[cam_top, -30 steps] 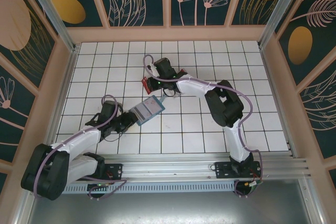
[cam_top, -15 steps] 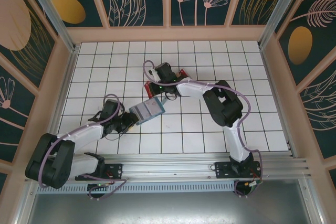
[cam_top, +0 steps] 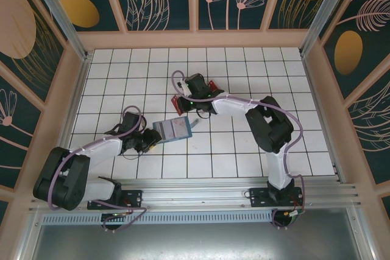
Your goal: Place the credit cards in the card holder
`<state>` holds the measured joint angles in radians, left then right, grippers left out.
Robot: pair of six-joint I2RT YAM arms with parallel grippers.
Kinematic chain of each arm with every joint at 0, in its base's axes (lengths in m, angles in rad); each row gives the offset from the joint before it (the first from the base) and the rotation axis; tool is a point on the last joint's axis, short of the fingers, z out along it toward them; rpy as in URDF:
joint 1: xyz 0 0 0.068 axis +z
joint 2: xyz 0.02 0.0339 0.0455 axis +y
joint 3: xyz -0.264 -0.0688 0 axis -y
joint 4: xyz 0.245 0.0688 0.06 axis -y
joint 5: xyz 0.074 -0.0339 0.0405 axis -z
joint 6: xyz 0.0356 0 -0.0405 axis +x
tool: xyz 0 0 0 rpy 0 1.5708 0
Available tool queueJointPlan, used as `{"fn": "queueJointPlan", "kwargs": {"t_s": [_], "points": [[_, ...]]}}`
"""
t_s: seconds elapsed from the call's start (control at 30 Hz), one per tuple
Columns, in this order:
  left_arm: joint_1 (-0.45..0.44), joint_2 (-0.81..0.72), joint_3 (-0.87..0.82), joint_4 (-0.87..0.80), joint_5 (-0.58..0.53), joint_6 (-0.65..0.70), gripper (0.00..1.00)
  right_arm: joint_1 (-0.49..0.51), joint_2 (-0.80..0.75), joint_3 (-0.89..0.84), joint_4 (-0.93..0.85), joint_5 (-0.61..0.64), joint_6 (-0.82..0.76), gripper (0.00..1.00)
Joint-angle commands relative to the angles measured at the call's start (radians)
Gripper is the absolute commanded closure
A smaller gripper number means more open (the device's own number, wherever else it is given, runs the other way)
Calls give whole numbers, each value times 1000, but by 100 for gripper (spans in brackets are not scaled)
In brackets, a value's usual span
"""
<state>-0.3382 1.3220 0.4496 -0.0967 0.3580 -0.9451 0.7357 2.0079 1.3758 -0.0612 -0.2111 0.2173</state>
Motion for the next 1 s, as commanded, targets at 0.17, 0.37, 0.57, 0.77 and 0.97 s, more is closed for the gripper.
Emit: {"fn": "queueJointPlan", "kwargs": {"t_s": [0.17,0.37,0.57,0.77,0.97], "points": [[1,27,43,22,-165,80,64,-34,-161,-58,52,-177,152,99],[0,24,89,-1,-184,94,64,-53,-185,-220,223,-367,284,99],[0,31,133,-23,-211,110,64,-55,-186,-343,350,-429,396,99],[1,73,132,-4,-218,113,68,-55,-171,-413,435,-446,495,99],[1,90,119,24,-230,117,70,-52,-140,-434,468,-450,525,99]]}}
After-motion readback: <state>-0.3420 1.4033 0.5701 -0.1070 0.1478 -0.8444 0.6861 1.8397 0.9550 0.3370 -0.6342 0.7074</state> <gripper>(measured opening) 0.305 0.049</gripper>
